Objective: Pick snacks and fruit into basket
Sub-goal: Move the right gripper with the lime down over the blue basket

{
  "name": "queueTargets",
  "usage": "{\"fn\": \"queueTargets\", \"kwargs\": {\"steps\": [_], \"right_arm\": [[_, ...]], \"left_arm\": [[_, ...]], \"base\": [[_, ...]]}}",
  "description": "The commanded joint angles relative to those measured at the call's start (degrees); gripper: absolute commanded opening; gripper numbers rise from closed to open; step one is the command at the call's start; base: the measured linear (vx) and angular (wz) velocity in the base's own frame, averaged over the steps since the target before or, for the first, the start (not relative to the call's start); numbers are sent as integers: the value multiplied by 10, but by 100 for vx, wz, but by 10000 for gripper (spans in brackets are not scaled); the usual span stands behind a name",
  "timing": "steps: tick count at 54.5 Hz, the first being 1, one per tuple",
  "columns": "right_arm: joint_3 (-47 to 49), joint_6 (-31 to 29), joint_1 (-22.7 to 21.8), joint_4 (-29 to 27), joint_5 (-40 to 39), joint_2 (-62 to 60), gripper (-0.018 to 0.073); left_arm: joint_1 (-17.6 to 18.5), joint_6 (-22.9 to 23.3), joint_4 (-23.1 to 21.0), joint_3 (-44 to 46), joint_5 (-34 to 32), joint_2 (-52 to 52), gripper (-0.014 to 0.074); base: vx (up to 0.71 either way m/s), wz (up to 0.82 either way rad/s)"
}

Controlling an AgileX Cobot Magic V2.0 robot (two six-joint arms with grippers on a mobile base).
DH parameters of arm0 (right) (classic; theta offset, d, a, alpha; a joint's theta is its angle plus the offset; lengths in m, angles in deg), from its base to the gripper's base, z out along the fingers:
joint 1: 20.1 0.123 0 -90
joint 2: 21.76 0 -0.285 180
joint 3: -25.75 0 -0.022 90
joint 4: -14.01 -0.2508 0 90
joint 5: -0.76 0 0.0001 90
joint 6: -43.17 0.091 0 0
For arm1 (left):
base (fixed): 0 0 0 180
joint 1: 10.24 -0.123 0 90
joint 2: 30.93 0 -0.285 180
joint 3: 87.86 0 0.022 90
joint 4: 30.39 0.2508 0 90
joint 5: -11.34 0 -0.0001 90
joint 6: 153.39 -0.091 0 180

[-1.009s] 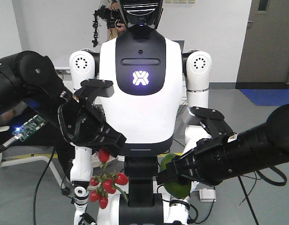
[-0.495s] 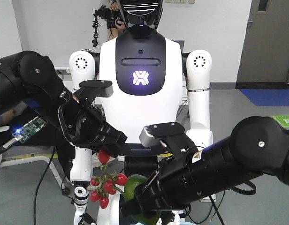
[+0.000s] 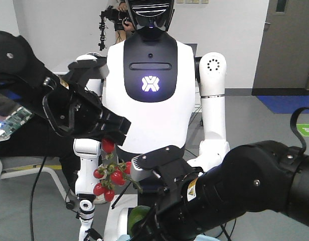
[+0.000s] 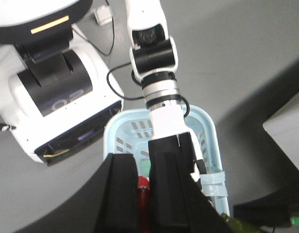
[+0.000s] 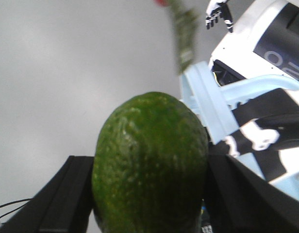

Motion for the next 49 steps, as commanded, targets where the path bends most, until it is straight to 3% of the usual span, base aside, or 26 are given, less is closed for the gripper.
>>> {"fn": "queueTargets", "kwargs": {"steps": [1,12,49], "right_arm": [[19,10,10,15,-35,-19,-8],[19,66,14,73,-31,0,-8],[19,75,14,36,5,-24,-8]], "left_arm": [[0,6,-18,17,-40,-43,2],[0,6,-18,17,-42,-60,2],[0,6,-13,17,-60,-68,2]], "base": [[0,0],[0,0],[0,0]]}}
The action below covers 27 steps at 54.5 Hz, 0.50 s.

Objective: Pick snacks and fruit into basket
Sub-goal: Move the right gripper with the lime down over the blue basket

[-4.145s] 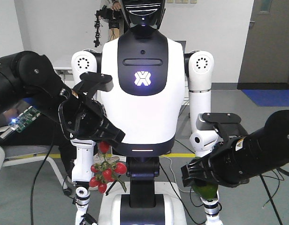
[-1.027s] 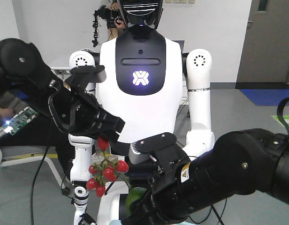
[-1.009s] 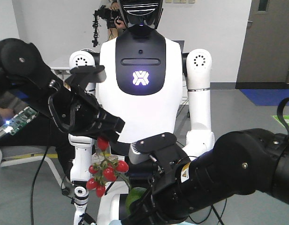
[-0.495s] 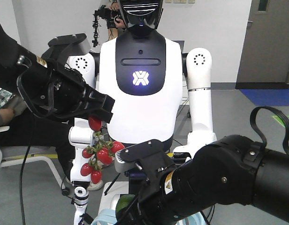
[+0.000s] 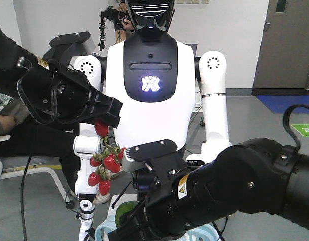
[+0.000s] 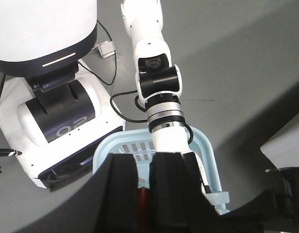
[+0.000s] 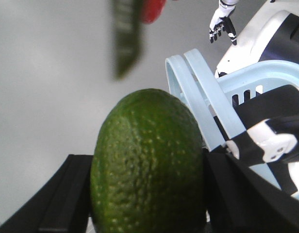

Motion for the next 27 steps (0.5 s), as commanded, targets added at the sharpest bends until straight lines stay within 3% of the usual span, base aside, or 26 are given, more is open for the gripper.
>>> {"fn": "queueTargets", "kwargs": {"steps": [1,27], "right_arm": [[3,12,-4,15,24,-28,-8],[3,33,-4,8,33,-103,-8]], "left_arm": [[0,2,-13,17,-45,-28,2],[0,2,-14,17,-49,-28,2]], "base": [[0,0],[0,0]]}}
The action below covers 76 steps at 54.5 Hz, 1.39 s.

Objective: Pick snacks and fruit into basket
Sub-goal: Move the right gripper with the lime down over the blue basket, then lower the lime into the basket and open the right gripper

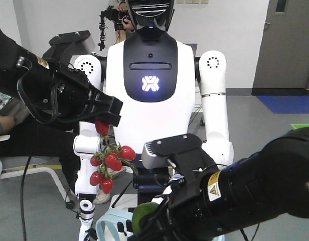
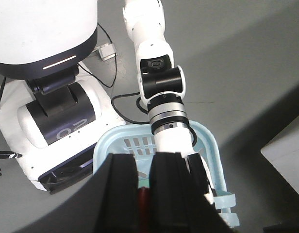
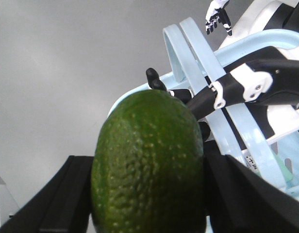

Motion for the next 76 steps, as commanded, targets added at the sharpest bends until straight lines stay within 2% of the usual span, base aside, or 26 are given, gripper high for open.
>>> {"fn": "queueTargets", "kwargs": {"steps": [1,10,18,24,34,40,76], "right_arm": [[16,1,-4,-8,-27,-27,-8],[16,1,-3,-17,-16,-29,-8],[16,13,31,12,-24,-29,-8],[16,61,69,75,-51,-29,-8],[16,166,115,214,-61,-24,-8],[16,203,129,257,-61,-21,-8],[16,206,135,271,-70,-20,-8]], "left_arm": [[0,2,-14,17,-44,-28,2],[0,2,-14,17,-44,-28,2],[0,3,-14,17,-44,-29,2],[0,3,-14,17,-44,-29,2],[0,3,-14,17,-44,-29,2],[0,3,-14,17,-44,-29,2],[0,3,-14,17,-40,-29,2]], "base": [[0,0],[0,0],[0,0],[0,0],[0,0],[0,0],[0,0]]}}
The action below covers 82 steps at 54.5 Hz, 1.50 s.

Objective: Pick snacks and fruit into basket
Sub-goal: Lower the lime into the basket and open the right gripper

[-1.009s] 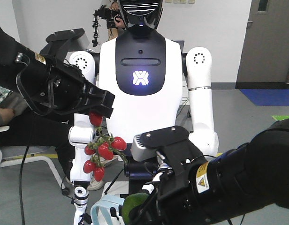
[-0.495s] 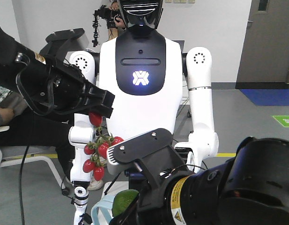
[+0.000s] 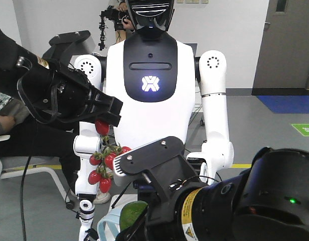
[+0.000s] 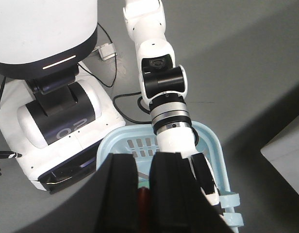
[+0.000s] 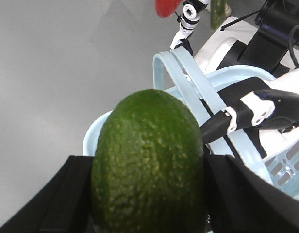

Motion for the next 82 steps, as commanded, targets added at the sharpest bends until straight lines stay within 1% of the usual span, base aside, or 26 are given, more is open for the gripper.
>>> {"fn": "queueTargets", "kwargs": {"steps": [1,17,21,26,30,36,41,51,57,64,67,72,77,82], "right_arm": [[17,-1,1,17,-43,-18,-8],[17,13,1,10,-59,-18,-8],[-2,14,2,10,-77,-18,-8],[-56,30,15,4,-129,-20,-8],[-96,43,22,-15,-173,-20,-8],[-137,45,22,-43,-237,-20,-8],[-160,45,22,-46,-277,-20,-8],[-211,44,20,-45,-396,-20,-8],[-240,44,18,-45,-445,-20,-8],[-257,44,-2,-47,-443,-19,-8],[-257,44,-13,-43,-432,-16,-8],[-257,44,-31,-37,-437,-11,-8],[-257,40,-38,-36,-444,-2,-8],[-257,40,-40,-36,-433,15,-8]], "left_arm": [[0,3,-14,17,-39,-29,2],[0,3,-14,17,-39,-29,2],[0,3,-14,17,-39,-29,2],[0,3,-14,17,-39,-29,2],[0,3,-14,17,-39,-29,2],[0,3,-14,17,-39,-29,2],[0,3,-14,17,-39,-29,2],[0,3,-14,17,-39,-29,2],[0,3,-14,17,-39,-29,2],[0,3,-14,17,-39,-29,2],[0,2,-14,17,-39,-29,2],[0,2,-14,17,-39,-29,2],[0,2,-14,17,-39,-29,2],[0,2,-14,17,-39,-29,2]], "base": [[0,0],[0,0],[0,0],[0,0],[0,0],[0,0],[0,0],[0,0],[0,0],[0,0],[0,0],[0,0],[0,0],[0,0]]}}
